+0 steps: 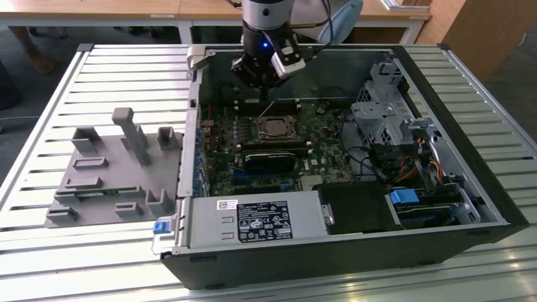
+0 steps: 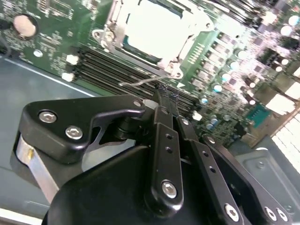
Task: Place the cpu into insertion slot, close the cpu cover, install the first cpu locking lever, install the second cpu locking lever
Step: 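Install the first cpu locking lever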
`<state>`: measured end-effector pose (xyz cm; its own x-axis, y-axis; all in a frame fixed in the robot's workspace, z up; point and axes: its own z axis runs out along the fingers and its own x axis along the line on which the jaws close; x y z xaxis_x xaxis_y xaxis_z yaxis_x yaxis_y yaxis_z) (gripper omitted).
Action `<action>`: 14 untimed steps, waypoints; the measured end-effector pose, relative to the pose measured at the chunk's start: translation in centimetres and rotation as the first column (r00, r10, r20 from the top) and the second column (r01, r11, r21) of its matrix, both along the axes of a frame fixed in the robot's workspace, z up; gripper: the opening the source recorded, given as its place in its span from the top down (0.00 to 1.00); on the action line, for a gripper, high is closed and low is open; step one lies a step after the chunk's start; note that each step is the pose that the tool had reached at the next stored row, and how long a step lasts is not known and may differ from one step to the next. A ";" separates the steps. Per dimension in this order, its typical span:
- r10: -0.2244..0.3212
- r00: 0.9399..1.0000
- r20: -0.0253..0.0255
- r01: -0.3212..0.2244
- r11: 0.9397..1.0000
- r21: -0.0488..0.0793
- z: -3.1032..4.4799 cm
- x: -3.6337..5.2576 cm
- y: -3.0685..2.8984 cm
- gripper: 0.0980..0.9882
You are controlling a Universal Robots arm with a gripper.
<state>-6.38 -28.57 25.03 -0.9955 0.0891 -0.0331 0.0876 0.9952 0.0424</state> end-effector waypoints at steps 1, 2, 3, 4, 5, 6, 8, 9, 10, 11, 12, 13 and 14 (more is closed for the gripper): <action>0.000 1.000 0.000 0.000 1.000 0.000 -0.02 0.16 0.00 0.99; 0.000 1.000 0.000 0.000 1.000 0.001 -0.02 0.22 0.00 0.99; 0.000 1.000 0.000 0.000 1.000 0.004 -0.02 0.23 -0.01 0.99; 0.000 1.000 0.000 0.000 1.000 0.011 -0.04 0.23 0.00 0.99; 0.000 1.000 0.000 0.000 1.000 0.025 -0.05 0.23 -0.01 0.99; 0.001 1.000 0.000 -0.001 0.999 0.039 -0.09 0.23 -0.03 0.99; 0.004 1.000 0.002 -0.004 0.999 0.042 -0.28 0.23 -0.02 0.99; 0.009 1.000 0.002 -0.010 0.999 0.042 -0.36 0.25 -0.02 0.99; 0.016 1.000 0.003 -0.016 0.999 0.042 -0.46 0.28 -0.02 0.99; 0.020 1.000 0.003 -0.020 0.999 0.042 -0.55 0.38 -0.02 0.99; 0.021 1.000 0.003 -0.021 0.999 0.042 -0.64 0.49 -0.02 0.99; 0.022 1.000 0.003 -0.022 0.999 0.042 -0.71 0.61 -0.02 0.99; 0.022 1.000 0.003 -0.022 0.999 0.042 -0.77 0.71 -0.02 0.99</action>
